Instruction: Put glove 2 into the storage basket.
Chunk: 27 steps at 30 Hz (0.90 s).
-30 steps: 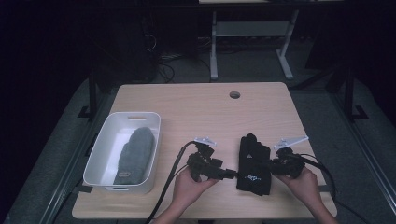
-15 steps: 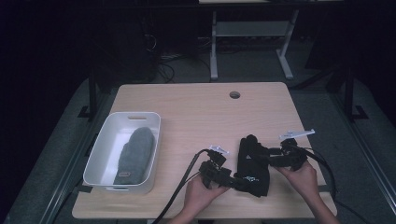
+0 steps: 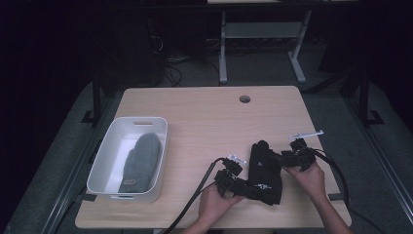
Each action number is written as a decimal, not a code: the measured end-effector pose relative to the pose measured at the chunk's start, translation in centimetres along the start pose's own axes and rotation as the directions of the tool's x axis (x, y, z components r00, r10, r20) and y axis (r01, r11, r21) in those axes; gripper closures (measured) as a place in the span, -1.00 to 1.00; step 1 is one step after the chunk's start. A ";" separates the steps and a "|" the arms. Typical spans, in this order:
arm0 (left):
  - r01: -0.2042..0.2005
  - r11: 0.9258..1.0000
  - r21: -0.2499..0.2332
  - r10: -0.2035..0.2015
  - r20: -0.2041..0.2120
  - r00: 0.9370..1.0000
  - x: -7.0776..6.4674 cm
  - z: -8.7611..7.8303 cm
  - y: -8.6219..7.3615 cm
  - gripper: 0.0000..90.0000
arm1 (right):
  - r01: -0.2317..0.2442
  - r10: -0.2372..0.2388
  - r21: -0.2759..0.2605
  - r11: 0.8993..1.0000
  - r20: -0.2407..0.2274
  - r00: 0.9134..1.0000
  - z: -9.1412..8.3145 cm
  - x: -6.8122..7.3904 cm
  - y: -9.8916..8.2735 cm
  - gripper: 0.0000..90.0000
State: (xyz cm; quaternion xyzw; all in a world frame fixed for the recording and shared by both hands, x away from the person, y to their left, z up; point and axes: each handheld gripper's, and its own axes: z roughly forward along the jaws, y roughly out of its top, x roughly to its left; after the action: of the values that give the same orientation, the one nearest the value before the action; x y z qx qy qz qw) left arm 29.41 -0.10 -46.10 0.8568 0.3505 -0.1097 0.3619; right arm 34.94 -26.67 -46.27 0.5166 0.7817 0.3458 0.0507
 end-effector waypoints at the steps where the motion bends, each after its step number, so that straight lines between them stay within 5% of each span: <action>1: -0.003 1.000 -0.002 0.003 -0.004 1.000 0.0 0.1 0.0 -0.05 | 0.001 -0.001 0.002 1.000 0.004 1.000 0.0 0.0 -0.1 -0.24; 8: -0.012 1.000 -0.009 0.011 -0.026 1.000 0.0 0.6 0.5 0.27 | -0.030 0.028 -0.023 0.999 -0.052 0.998 -0.2 -0.2 -0.8 0.20; 17: 0.022 1.000 0.015 -0.023 0.038 0.999 0.8 1.0 1.4 0.66 | -0.027 0.024 -0.035 0.999 -0.072 0.997 -0.4 -0.1 -1.0 0.53; 19: 0.033 0.999 0.016 -0.034 0.072 0.997 0.8 0.9 1.3 0.50 | -0.033 0.031 -0.035 0.999 -0.071 0.997 -0.5 0.0 -1.0 0.55; 22: 0.054 0.998 0.024 -0.056 0.099 0.994 0.5 0.7 0.8 -0.10 | -0.030 0.028 -0.034 0.999 -0.070 0.997 -0.6 0.0 -1.1 0.56; 27: 0.041 0.999 0.029 -0.044 0.092 0.995 -0.4 0.5 0.1 -0.30 | -0.024 0.022 -0.034 0.999 -0.075 0.997 -0.6 0.2 -1.2 0.56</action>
State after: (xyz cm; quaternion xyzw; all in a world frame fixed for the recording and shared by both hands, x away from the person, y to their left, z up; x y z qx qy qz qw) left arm 29.23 -0.72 -46.19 0.8480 0.3501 -0.1618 0.3635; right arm 33.63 -27.04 -46.48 0.5113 0.7709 0.3789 0.0264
